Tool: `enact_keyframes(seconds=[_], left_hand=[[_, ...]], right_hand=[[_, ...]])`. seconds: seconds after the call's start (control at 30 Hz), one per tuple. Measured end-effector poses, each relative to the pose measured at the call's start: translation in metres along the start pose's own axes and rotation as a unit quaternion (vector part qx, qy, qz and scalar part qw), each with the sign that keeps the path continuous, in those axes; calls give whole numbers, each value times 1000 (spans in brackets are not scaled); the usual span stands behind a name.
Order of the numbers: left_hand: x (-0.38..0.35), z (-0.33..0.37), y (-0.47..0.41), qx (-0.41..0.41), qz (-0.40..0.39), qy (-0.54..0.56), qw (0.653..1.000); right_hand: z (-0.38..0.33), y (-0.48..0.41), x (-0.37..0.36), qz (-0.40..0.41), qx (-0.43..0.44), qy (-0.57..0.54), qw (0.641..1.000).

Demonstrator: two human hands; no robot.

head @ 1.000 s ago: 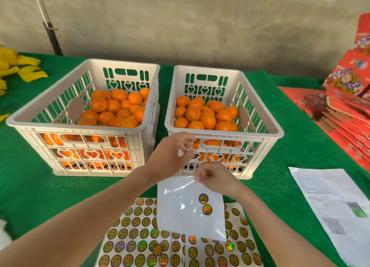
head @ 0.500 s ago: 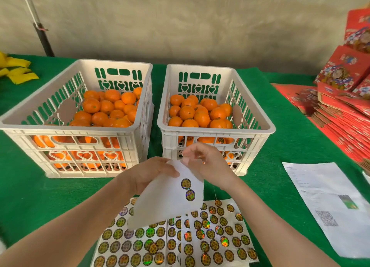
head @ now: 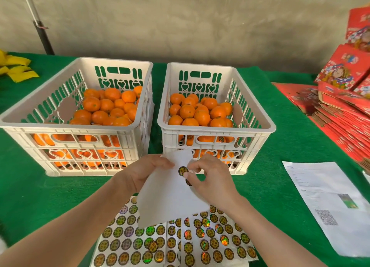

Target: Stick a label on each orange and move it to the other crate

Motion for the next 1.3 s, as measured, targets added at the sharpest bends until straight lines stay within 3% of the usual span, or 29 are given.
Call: enact_keyframes(seconds=[0.27,0.4,0.47,0.63,0.77,0.87,0.93,1.03,1.17,1.3], left_hand=[[3,-5,-4,19,16,12,1000],[9,-11,-6,46,31,20,998],[7,-14,-6,60,18,16,998],[-8,-23,-11,94,-55,-3,994],[-30,-34,-23,137,-122,-190,964],[-34,-45,-35,168,-125,-400,892],[-34,-45,-44,133,-103,-526,834],[-33,-25,-44,16,8,-644,765],[-23,40,14,-171,168,-603,761],[20,104,103,-304,319,-501,744]], right_hand=[[-3,3,2,49,6,-13,999],[-13,5,2,52,71,-22,996],[-11,5,3,46,67,-74,994],[17,0,12,54,-51,-293,953],[9,-4,19,62,-25,-311,948],[2,-11,15,49,-12,-300,952],[-4,-17,11,42,-5,-288,957],[-14,-25,6,36,14,-271,962],[-27,-44,12,55,41,-252,965],[-60,-90,18,93,105,-244,960]])
Point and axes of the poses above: each hand's wrist, its own y-axis away from the middle knuckle, its own x-axis out of the back of the hand, z = x × y, the point moved 9 cm from there along -y, towards the middle knuckle, and after that the axes turned 14 degrees about -z, right-handed, at the moved point
